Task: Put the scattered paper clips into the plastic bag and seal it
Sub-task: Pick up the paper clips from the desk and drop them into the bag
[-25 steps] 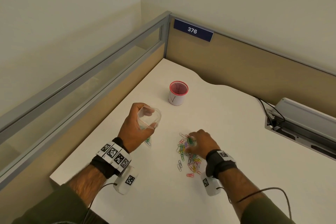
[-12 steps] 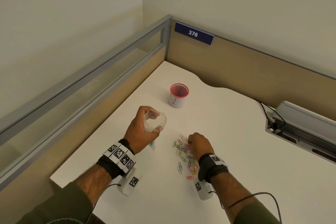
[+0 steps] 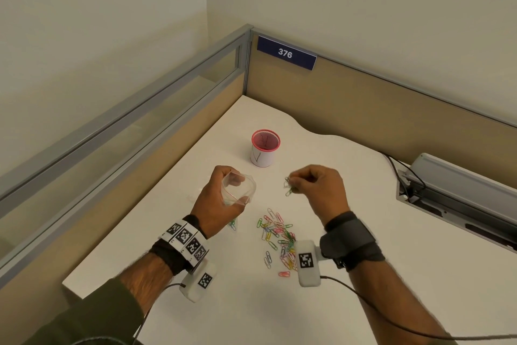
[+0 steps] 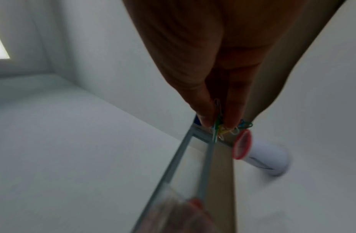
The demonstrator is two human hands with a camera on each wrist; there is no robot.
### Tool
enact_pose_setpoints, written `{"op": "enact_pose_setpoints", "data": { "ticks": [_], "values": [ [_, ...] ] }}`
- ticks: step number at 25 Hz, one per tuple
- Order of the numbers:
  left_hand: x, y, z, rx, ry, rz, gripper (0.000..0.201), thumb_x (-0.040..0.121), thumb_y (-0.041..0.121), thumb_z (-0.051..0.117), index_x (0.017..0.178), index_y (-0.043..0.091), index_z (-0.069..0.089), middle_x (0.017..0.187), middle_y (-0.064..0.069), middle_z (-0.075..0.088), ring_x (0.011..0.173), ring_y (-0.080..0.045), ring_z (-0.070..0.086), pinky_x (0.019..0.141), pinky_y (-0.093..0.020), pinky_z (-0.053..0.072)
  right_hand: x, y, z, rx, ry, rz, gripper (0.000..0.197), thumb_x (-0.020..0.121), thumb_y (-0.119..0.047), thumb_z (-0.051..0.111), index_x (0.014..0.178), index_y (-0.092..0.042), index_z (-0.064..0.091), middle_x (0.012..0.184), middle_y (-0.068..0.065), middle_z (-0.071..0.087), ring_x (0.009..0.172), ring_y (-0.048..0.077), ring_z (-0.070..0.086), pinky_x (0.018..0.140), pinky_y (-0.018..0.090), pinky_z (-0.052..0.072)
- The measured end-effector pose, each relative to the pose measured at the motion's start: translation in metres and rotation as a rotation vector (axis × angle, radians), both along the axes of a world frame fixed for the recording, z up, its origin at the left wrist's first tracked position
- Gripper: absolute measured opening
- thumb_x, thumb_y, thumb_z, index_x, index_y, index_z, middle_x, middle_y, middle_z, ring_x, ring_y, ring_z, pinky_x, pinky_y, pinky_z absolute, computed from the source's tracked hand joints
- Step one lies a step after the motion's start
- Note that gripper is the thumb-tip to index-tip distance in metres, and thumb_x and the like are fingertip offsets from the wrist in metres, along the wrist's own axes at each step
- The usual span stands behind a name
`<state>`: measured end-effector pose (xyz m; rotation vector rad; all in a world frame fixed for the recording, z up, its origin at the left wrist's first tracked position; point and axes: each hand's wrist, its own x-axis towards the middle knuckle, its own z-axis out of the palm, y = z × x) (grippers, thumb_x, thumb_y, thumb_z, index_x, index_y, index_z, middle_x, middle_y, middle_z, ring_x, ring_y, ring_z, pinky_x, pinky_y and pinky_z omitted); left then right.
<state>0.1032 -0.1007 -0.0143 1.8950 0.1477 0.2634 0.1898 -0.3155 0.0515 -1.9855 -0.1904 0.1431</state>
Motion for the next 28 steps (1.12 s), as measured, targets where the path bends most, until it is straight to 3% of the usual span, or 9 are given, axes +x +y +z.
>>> {"op": "enact_pose_setpoints", "data": {
  "ticks": [5,8,12,15,17,20,22,25,28],
  "values": [
    [0.003,-0.009,0.003,0.015,-0.010,-0.022,0.053,0.077,0.014,0.079,0.117,0.022,0.044,0.113,0.005,0.060,0.113,-0.012,0.059,0.096,-0.029,0.050,-0.018,0.040,0.047,0.012,-0.107,0.168,0.006,0.083,-0.009,0.071,0.087,-0.012,0.074,0.081,0.001,0.073,0.071,0.014,0.069,0.071,0.021,0.059],
    [0.003,-0.012,0.007,0.017,-0.014,-0.030,0.053,0.079,0.016,0.077,0.115,0.030,0.041,0.109,0.012,0.058,0.107,-0.012,0.060,0.091,-0.030,0.052,-0.029,0.061,0.045,-0.157,-0.228,0.287,0.006,0.085,-0.014,0.069,0.089,-0.015,0.074,0.085,-0.003,0.071,0.077,0.011,0.066,0.077,0.024,0.057],
    [0.003,-0.012,0.010,-0.013,-0.025,-0.045,0.052,0.077,0.021,0.076,0.114,0.032,0.041,0.105,0.011,0.061,0.097,-0.010,0.065,0.080,-0.029,0.055,-0.036,0.072,0.041,-0.364,-0.291,0.380,0.012,0.089,-0.020,0.064,0.097,-0.015,0.072,0.096,0.001,0.069,0.085,0.016,0.064,0.081,0.032,0.057],
    [0.001,-0.011,0.010,-0.015,-0.039,-0.042,0.047,0.076,0.026,0.072,0.111,0.038,0.042,0.111,0.012,0.060,0.112,-0.010,0.060,0.092,-0.029,0.052,-0.036,0.064,0.052,-0.264,-0.351,0.339,0.009,0.089,-0.016,0.064,0.095,-0.015,0.071,0.092,-0.002,0.069,0.082,0.013,0.065,0.078,0.027,0.057],
    [-0.001,-0.010,0.008,-0.034,-0.048,-0.038,0.048,0.076,0.023,0.073,0.115,0.028,0.045,0.113,0.007,0.062,0.114,-0.011,0.060,0.097,-0.033,0.052,-0.025,0.049,0.055,-0.144,-0.358,0.269,0.009,0.088,-0.010,0.065,0.094,-0.013,0.071,0.089,-0.003,0.069,0.078,0.011,0.066,0.072,0.021,0.057],
    [-0.004,-0.006,0.006,-0.066,-0.060,-0.033,0.049,0.075,0.019,0.073,0.117,0.019,0.047,0.115,0.002,0.063,0.115,-0.013,0.060,0.099,-0.036,0.051,0.003,0.014,0.015,-0.162,-0.227,0.114,0.012,0.087,-0.007,0.063,0.092,-0.012,0.072,0.088,0.003,0.071,0.076,0.016,0.068,0.071,0.024,0.059],
    [-0.008,-0.001,0.006,-0.074,-0.062,-0.026,0.050,0.075,0.018,0.073,0.117,0.018,0.047,0.116,0.001,0.063,0.115,-0.014,0.060,0.099,-0.035,0.050,0.014,-0.013,-0.039,-0.475,-0.092,0.065,0.016,0.087,-0.008,0.061,0.098,-0.015,0.071,0.102,0.005,0.070,0.090,0.021,0.066,0.083,0.028,0.054],
    [-0.014,0.007,0.006,-0.071,-0.065,-0.004,0.051,0.074,0.018,0.073,0.117,0.020,0.046,0.114,0.001,0.064,0.114,-0.014,0.061,0.099,-0.032,0.049,-0.002,-0.039,-0.111,-0.808,0.143,0.162,0.030,0.090,-0.008,0.054,0.118,-0.017,0.061,0.127,0.007,0.055,0.117,0.024,0.053,0.101,0.032,0.045],
    [-0.018,0.014,0.004,-0.069,-0.067,0.018,0.052,0.073,0.018,0.073,0.117,0.018,0.046,0.113,0.000,0.064,0.114,-0.014,0.061,0.099,-0.030,0.048,-0.026,-0.036,-0.138,-0.922,0.126,0.277,0.027,0.091,-0.011,0.050,0.116,-0.016,0.060,0.121,0.007,0.050,0.116,0.025,0.049,0.097,0.034,0.047]
  ]
}}
